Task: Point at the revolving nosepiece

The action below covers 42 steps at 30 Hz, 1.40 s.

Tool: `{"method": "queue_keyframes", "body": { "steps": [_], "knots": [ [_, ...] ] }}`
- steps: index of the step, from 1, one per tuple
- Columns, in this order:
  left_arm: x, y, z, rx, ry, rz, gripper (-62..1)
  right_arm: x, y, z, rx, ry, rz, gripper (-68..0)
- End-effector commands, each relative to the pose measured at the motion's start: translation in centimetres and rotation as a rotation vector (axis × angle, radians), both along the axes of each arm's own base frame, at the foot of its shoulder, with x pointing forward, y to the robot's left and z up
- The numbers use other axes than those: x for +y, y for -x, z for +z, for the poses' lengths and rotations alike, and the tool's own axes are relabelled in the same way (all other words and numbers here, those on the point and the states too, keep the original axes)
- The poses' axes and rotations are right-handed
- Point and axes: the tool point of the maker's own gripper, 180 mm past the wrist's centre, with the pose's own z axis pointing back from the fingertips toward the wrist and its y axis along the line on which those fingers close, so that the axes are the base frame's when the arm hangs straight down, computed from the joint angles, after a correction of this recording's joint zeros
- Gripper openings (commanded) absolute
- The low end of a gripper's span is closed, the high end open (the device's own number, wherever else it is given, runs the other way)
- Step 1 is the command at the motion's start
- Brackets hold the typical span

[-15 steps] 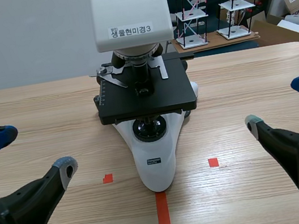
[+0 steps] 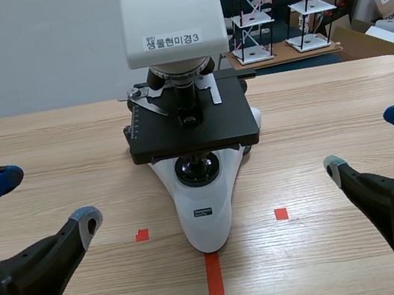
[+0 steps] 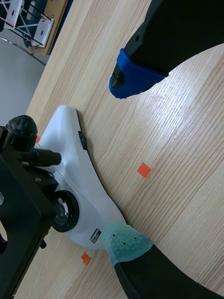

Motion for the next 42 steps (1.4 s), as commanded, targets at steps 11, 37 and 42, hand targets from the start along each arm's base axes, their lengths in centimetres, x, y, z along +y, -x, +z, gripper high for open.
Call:
{"method": "queue_keyframes", "body": {
  "steps": [11, 37, 42],
  "knots": [
    [-0.2, 0.0, 0.6, -0.015, 0.018, -0.004, 1.4, 0.0, -0.2, 0.6, -0.027, -0.014, -0.001, -14.5],
    [-0.2, 0.0, 0.6, -0.015, 0.018, -0.004, 1.4, 2.2, -8.4, 5.2, -0.3, 0.079, 0.152, -67.5],
    [-0.2, 0.0, 0.6, -0.015, 0.018, -0.004, 1.4, 2.6, -9.7, 5.4, -0.321, 0.047, 0.222, -67.5]
  ]
}}
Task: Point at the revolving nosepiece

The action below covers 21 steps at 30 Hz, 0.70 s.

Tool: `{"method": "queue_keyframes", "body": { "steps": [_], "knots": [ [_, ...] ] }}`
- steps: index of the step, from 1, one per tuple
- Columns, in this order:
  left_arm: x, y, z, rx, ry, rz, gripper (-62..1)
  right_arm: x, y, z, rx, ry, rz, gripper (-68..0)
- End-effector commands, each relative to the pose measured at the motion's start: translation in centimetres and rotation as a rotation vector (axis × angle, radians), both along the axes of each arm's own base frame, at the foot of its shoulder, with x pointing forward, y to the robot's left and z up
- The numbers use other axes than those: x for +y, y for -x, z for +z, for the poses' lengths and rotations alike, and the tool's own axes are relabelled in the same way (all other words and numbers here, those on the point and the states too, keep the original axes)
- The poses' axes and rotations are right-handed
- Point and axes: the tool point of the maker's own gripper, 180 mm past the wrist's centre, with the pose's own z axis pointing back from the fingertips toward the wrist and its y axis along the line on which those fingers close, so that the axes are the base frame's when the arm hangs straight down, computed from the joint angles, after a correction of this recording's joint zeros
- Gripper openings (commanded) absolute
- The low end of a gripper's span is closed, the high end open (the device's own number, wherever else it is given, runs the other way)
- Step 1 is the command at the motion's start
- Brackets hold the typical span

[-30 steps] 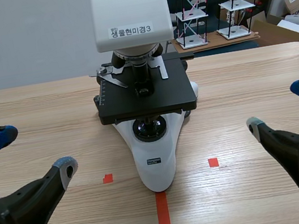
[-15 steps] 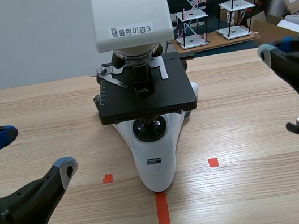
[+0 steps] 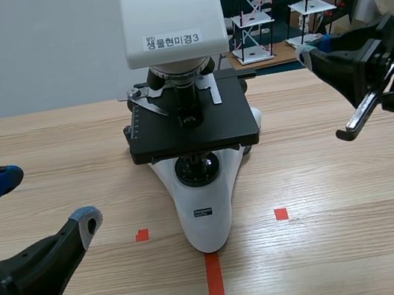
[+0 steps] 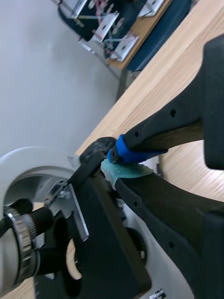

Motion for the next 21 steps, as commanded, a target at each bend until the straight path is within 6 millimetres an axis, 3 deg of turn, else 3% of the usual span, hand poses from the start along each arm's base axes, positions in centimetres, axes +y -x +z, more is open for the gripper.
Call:
{"method": "queue_keyframes", "body": {
  "steps": [1, 13, 21],
  "knots": [
    [-0.2, 0.0, 0.6, -0.016, 0.018, -0.004, 1.4, 0.2, -0.5, 1.3, -0.044, -0.018, 0.023, -67.5],
    [-0.2, 0.0, 0.6, -0.016, 0.017, -0.005, 1.4, 2.3, -3.0, 1.9, -0.068, -0.022, 0.157, -67.5],
    [-0.2, 0.0, 0.6, -0.016, 0.016, -0.004, 1.4, 4.6, -2.8, 1.6, -0.072, -0.015, 0.209, -67.5]
  ]
}}
